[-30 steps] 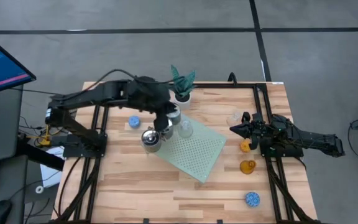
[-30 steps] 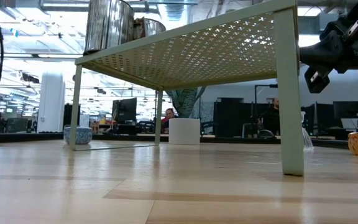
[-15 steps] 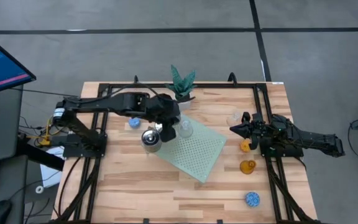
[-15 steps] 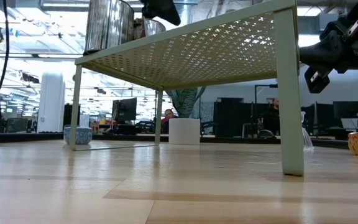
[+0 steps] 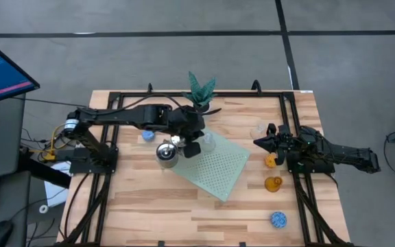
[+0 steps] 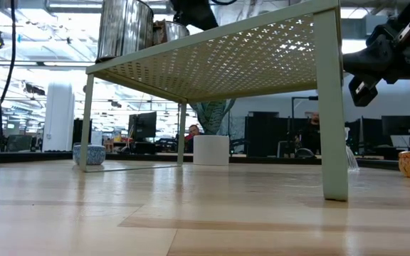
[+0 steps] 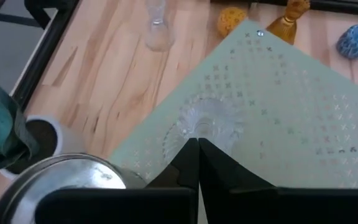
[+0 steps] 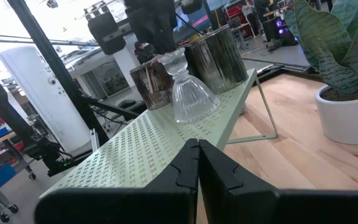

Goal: Pick & Place candle stick holders
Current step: Put the top transparent candle holder on the shelf, then put the yellow candle holder on the shelf

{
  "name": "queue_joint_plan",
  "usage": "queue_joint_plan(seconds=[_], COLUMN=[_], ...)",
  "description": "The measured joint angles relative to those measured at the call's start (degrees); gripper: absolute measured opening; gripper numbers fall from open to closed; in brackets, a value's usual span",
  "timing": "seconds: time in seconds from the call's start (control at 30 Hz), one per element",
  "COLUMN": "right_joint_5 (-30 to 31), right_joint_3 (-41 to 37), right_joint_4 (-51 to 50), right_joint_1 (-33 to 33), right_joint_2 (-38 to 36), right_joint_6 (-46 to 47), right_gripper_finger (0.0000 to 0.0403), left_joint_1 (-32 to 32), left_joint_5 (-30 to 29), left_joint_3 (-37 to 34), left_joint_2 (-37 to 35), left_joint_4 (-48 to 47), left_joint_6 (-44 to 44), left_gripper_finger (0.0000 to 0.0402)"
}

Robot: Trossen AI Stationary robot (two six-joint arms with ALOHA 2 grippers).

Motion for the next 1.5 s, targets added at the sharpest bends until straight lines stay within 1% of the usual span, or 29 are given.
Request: queue_joint_plan(seconds=[0.33, 0.53, 0.67, 0.73, 0.8, 0.9, 0.97, 1.07, 1.2, 1.27, 1.33, 1.5], right_joint_5=[0.0, 0.0, 0.0, 0.0, 0.0, 0.0, 0.0, 0.0, 0.0, 0.0, 0.0, 0.0], right_joint_3=[0.0, 0.0, -0.02, -0.02, -0.02, -0.01, 0.0, -0.02, 0.0, -0.01, -0.02, -0.01], right_joint_4=[0.0, 0.0, 0.0, 0.0, 0.0, 0.0, 0.0, 0.0, 0.0, 0.0, 0.0, 0.0], right_joint_1=[-0.01, 0.0, -0.02, -0.02, -0.02, -0.01, -0.02, 0.0, -0.02, -0.01, 0.0, -0.02], right_joint_2=[-0.01, -0.01, -0.02, 0.0, 0.0, 0.0, -0.01, -0.02, -0.01, -0.01, -0.01, -0.01], right_joint_6=[-0.01, 0.0, 0.0, 0.0, 0.0, -0.01, 0.0, 0.0, 0.0, -0.01, 0.0, 0.0], right_gripper_finger=[0.0, 0.0, 0.0, 0.0, 0.0, 0.0, 0.0, 0.0, 0.0, 0.0, 0.0, 0.0], left_joint_1=[0.08, 1.74, 2.84, 2.9, 2.61, 1.8, 1.6, 1.72, 3.32, 4.04, 4.57, 5.68], left_joint_5=[0.43, -0.82, -0.96, -0.9, -0.9, -0.95, -1.65, -2.44, -2.8, -3.25, -5.11, -10.37], left_joint_3=[-0.09, -0.03, -0.02, -0.09, -0.11, -0.1, -0.04, -0.04, 0.0, 0.0, 0.0, 0.0], left_joint_2=[1.95, 1.31, 1.26, 0.12, -2.75, -9.32, -13.96, -21.12, -29.04, -31.35, -33.23, -34.43], left_joint_4=[2.62, 5.58, 5.09, 3.72, 2.44, -0.19, -2.89, -7.45, -12.93, -16.2, -18.96, -26.97], left_joint_6=[0.02, 0.02, 0.02, 0.02, 0.01, 0.0, 0.84, 4.68, 4.45, 4.25, 2.67, -5.47], left_gripper_finger=[0.0001, 0.0002, 0.0002, 0.0002, 0.0002, 0.0003, 0.0011, 0.0039, 0.0102, 0.0139, 0.0178, 0.0269])
